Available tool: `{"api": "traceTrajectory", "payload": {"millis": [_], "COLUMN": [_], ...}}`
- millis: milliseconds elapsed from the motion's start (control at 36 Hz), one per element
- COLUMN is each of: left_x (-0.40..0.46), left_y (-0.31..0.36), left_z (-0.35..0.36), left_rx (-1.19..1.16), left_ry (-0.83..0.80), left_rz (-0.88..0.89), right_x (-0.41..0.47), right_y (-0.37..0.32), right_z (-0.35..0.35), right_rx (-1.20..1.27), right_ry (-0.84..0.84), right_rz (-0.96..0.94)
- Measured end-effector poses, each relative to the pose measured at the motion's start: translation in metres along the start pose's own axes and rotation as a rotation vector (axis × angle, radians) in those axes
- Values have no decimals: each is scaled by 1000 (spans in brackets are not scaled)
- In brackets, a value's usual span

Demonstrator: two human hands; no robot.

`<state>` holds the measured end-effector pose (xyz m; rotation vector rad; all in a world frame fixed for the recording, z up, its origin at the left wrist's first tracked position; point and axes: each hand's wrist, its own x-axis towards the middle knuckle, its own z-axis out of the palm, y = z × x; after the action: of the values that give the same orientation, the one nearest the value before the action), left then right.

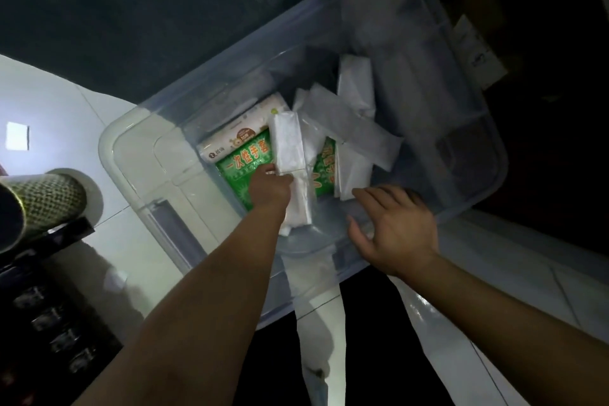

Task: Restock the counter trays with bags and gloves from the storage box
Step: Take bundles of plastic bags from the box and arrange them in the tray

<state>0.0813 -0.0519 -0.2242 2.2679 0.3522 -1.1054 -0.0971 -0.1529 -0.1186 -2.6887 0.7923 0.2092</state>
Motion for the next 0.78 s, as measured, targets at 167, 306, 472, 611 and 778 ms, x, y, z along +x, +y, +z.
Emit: {"api": "traceTrajectory", "payload": {"millis": [167,306,472,611,778], "left_x": [0,-11,-42,-77,-94], "left_y": [8,7,4,-3,-13], "left_z": [-4,-18,-45,-64,-68], "left_rx": [-20,-49,-243,-474,-704], "left_ry": [-85,-110,-142,-160,-184], "left_rz": [-22,9,-21,-80,-123], "right_x": [0,-1,3,17,79], "right_y": [0,-2,-1,-6,8], "right_z": [2,2,-2,-11,5], "right_rx": [-11,-30,-72,-74,624], "right_ry": [-45,-81,-227,-483,-450], "right_rz": [39,65,72,128,545]}}
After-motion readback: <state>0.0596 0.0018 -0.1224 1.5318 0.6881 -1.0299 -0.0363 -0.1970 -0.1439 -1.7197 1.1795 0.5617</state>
